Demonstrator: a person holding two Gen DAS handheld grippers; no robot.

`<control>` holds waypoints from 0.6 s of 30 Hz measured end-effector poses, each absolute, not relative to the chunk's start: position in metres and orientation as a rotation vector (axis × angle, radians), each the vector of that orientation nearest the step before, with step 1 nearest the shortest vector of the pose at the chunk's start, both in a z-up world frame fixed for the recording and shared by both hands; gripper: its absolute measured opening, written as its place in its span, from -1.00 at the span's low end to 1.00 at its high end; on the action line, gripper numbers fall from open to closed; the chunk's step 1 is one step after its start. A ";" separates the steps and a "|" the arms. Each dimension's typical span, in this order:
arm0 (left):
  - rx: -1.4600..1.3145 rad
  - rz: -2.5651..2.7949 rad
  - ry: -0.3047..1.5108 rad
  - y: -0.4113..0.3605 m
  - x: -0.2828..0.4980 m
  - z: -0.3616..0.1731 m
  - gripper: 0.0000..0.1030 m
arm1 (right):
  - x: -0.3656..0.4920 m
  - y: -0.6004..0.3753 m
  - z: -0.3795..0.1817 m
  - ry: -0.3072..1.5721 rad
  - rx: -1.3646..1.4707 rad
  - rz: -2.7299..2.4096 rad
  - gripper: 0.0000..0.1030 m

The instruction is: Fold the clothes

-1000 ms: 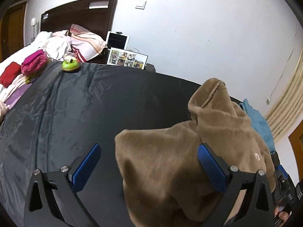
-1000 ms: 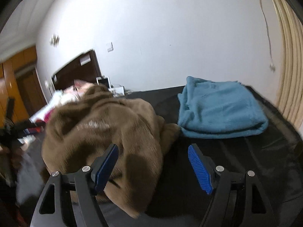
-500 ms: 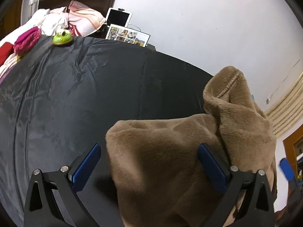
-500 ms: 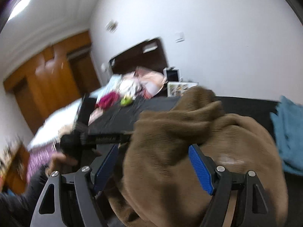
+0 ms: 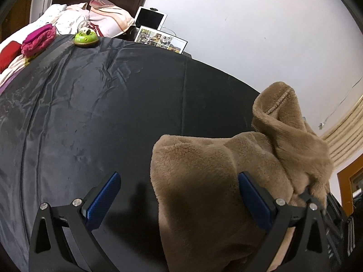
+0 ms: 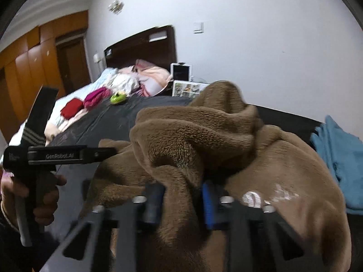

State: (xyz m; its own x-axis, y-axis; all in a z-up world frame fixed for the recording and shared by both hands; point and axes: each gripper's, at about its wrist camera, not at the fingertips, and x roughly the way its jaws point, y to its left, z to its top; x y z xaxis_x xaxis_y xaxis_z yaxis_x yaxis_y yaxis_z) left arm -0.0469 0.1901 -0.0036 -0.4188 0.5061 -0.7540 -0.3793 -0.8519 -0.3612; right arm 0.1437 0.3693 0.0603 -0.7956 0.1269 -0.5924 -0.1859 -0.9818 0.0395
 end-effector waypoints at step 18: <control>-1.144 2.139 -0.148 0.257 -0.020 0.041 0.99 | 0.295 0.449 0.055 0.310 -0.709 2.569 -0.78</control>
